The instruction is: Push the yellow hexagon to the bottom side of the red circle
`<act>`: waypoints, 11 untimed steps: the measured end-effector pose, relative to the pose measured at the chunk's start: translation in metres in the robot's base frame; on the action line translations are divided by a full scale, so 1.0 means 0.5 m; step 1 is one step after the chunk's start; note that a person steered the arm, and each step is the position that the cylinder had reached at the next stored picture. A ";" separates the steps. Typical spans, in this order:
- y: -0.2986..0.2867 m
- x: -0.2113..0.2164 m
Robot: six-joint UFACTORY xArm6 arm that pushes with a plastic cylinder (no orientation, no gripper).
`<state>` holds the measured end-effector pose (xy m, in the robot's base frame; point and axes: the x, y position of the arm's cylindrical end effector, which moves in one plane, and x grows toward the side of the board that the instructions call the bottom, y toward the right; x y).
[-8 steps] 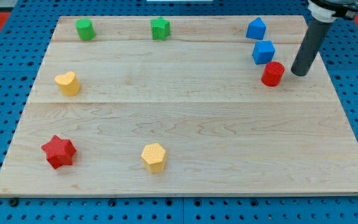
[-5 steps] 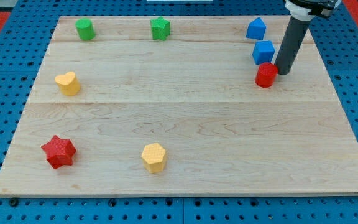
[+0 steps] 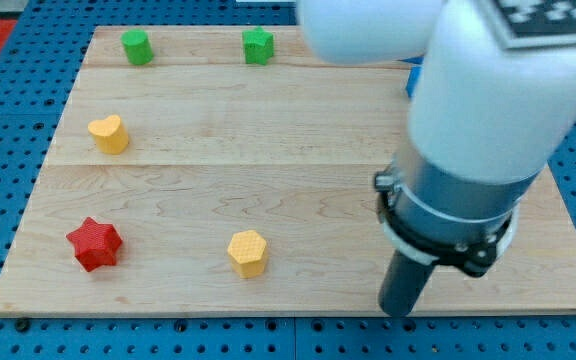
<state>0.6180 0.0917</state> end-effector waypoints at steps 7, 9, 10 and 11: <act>-0.199 -0.176; -0.201 -0.064; -0.301 -0.090; -0.313 -0.135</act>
<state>0.5503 -0.0650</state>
